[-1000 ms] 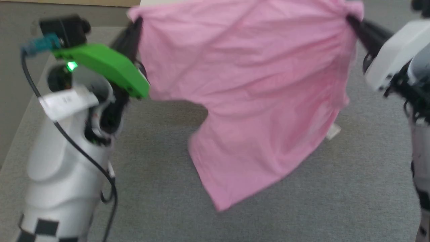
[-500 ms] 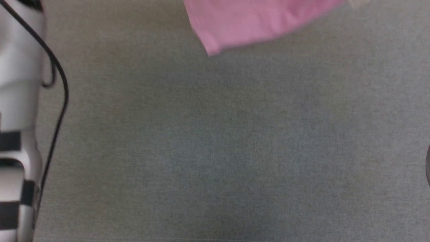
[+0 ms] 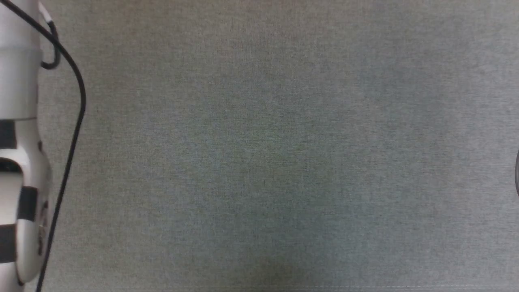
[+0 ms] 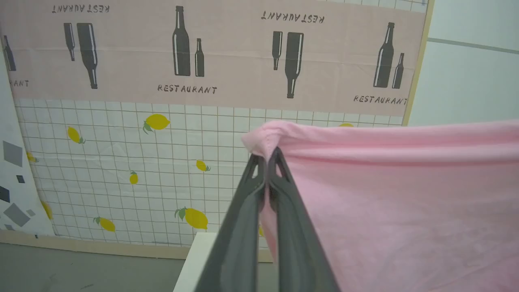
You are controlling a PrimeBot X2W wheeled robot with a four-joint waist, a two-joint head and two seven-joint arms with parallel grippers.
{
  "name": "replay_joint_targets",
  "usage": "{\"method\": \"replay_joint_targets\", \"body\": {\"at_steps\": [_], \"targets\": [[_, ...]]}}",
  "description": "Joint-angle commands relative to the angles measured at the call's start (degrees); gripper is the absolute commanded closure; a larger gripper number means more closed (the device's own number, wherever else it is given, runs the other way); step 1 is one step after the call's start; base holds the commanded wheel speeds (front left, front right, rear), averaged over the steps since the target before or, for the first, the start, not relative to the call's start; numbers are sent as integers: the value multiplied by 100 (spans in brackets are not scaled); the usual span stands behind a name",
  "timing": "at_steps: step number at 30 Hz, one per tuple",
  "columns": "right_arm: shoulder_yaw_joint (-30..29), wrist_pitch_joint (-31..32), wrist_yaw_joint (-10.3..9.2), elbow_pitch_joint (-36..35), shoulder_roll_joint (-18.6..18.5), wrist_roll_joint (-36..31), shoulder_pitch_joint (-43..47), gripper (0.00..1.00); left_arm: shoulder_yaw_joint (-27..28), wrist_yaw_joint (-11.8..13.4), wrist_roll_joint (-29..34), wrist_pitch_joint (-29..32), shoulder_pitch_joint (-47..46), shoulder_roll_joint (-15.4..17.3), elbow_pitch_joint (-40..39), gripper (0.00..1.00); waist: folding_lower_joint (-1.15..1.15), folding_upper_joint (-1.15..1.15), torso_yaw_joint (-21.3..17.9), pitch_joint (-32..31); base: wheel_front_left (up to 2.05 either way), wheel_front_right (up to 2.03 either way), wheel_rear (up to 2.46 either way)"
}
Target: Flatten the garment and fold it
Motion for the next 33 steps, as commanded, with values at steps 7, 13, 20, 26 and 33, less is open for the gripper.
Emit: {"method": "replay_joint_targets", "body": {"at_steps": [7, 13, 20, 26, 33], "targets": [[646, -448, -13, -53, -437, 1060, 1425, 100, -13, -427, -298, -555, 900, -181, 194, 100, -2, 0, 246, -486, 0, 0, 0], [1412, -427, -13, -1029, -1020, 2243, 3915, 100, 138, -434, -447, -733, 3129, -360, -717, 100, -2, 0, 415, -1602, 0, 0, 0], [1515, -288, -13, -1717, -1137, 2864, 5972, 100, 454, 5, -731, -739, 5837, -758, -1887, 100, -2, 0, 535, -2486, 0, 0, 0], [1393, -257, -13, -1917, -1165, 2832, 7324, 100, 393, 285, -1005, -439, 7670, -927, -2248, 100, -2, 0, 703, -2985, 0, 0, 0], [1096, 242, -13, -2067, -1119, 2467, 8315, 100, 163, 461, -1334, 892, 8887, -636, -2507, 100, -2, 0, 868, -3257, 0, 0, 0]]}}
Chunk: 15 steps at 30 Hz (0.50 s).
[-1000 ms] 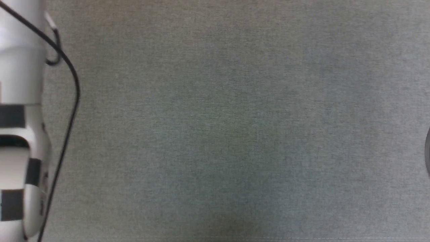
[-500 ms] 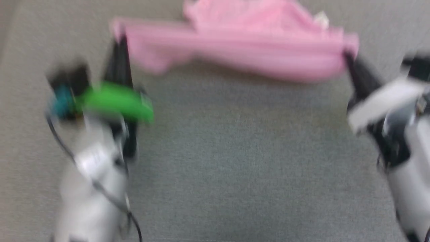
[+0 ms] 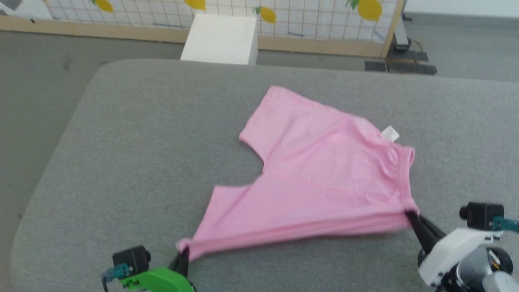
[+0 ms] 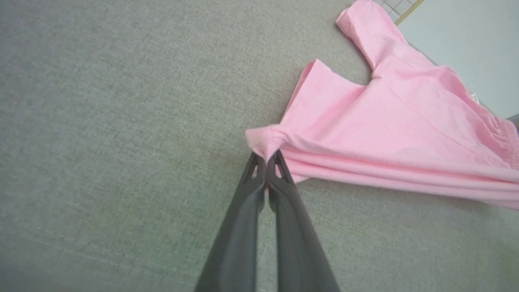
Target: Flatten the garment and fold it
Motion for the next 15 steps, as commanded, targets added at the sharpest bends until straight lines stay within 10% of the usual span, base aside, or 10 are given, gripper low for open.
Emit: {"method": "replay_joint_targets", "body": {"at_steps": [1, 9, 15], "targets": [[-167, 144, -14, -48, -64, -57, 182, 100, 34, 159, -74, 278, 252, 186, -51, 100, 1, 0, 240, -310, 0, 0, 0], [-453, 1668, -14, -396, 99, 0, 917, 100, -130, 706, -451, 1815, 1008, 396, -764, 100, 1, 0, 216, -321, 0, 0, 0], [-818, 1963, -14, -936, 299, -222, 856, 100, -29, 652, -369, 1557, 735, 422, -1425, 100, 1, 0, 121, -91, 0, 0, 0]]}}
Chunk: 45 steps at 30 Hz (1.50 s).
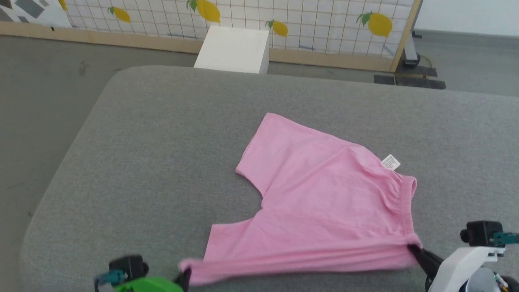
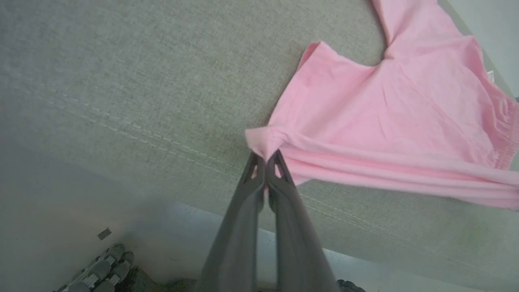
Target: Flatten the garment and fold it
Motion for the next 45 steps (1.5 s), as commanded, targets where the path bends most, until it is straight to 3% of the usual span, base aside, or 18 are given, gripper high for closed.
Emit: {"method": "replay_joint_targets", "body": {"at_steps": [1, 10, 21, 28, 34, 40, 41, 42, 43, 45], "targets": [[-103, 21, -13, -108, 5, -83, -126, 100, 63, -44, 87, -119, -280, 75, -86, 100, 1, 0, -73, 154, 0, 0, 0], [-369, 265, -13, -504, 161, -405, -905, 100, -156, -632, 488, -478, -2271, 33, 298, 100, 1, 0, -232, 861, 0, 0, 0], [-599, 480, -13, -380, 231, -604, -2000, 100, -577, -1351, 950, -936, -4903, -335, 2323, 100, 1, 0, -434, 1934, 0, 0, 0], [-524, 534, -13, -262, 331, -638, -2353, 100, -691, -1571, 1050, -1168, -6064, -592, 3591, 100, 1, 0, -591, 2410, 0, 0, 0], [-272, 543, -13, -145, 386, -583, -2532, 100, -731, -1672, 1129, -1331, -6758, -622, 4456, 100, 1, 0, -811, 2639, 0, 0, 0], [-91, 474, -13, -84, 374, -464, -2585, 100, -737, -1601, 1148, -1365, -7147, -622, 5358, 100, 1, 0, -968, 2676, 0, 0, 0], [-62, 472, -13, -85, 377, -430, -2579, 85, -723, -1579, 1132, -1364, -7176, -628, 5454, 92, 1, 0, -979, 2667, 0, 0, 0], [-2, 472, -13, -98, 369, -379, -2565, 25, -715, -1547, 1129, -1386, -7201, -632, 5559, 22, 1, 0, -987, 2644, 0, 0, 0], [31, 447, -13, -112, 356, -346, -2550, 0, -726, -1520, 1143, -1396, -7215, -629, 5643, 0, 1, 0, -990, 2619, 0, 0, 0], [85, 419, -13, -117, 329, -279, -2495, 0, -681, -1500, 1081, -1413, -7228, -644, 5810, 0, 1, 0, -982, 2539, 0, 0, 0]]}}
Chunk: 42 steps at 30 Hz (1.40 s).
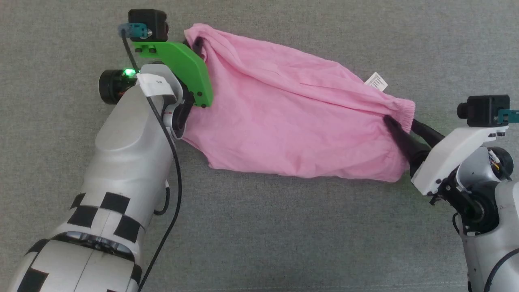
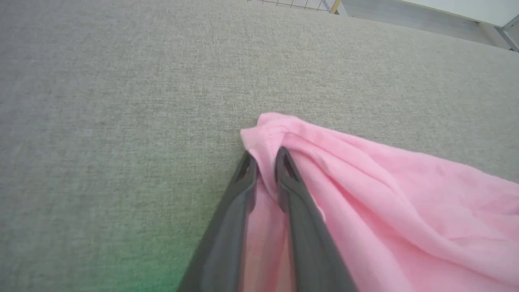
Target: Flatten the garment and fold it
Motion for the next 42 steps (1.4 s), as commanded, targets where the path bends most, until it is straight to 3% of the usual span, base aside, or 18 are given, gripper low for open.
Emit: {"method": "replay_joint_targets", "body": {"at_steps": [1, 10, 16, 19, 23, 30, 36, 42], "targets": [[33, -45, -13, 65, -42, 43, 137, 0, 20, 43, -40, -56, -98, 11, 97, 0, 0, 0, 23, -120, 0, 0, 0], [-213, -675, -13, -272, 25, -10, 593, 0, 362, -240, -381, -980, -6, 98, -43, 0, 0, 0, 206, -818, 0, 0, 0], [-664, -916, -13, -538, 336, -991, 1164, 0, 331, -362, -244, -1701, 859, 389, -848, 0, 0, 0, 362, -1353, 0, 0, 0], [-778, -687, -13, -692, 516, -1497, 1469, 0, 310, -249, -37, -1798, 1504, 603, -1488, 0, 0, 0, 458, -1525, 0, 0, 0], [-822, -187, -13, -854, 683, -2068, 1755, 0, 405, 164, 371, -1832, 2580, 939, -2704, 0, 0, 0, 567, -1640, 0, 0, 0], [-848, 157, -13, -548, 739, -2289, 1571, 0, 856, 803, 543, -1836, 4297, 1081, -4464, 0, 0, 0, 716, -1646, 0, 0, 0], [-815, 152, -13, 107, 741, -2398, 1173, 0, 940, 1033, 468, -1773, 4959, 1094, -5111, 0, 0, 0, 850, -1557, 0, 0, 0], [-934, 160, -13, 752, 741, -2569, 939, 0, 896, 1092, 405, -1688, 5126, 1051, -5315, 0, 0, 0, 922, -1498, 0, 0, 0]]}}
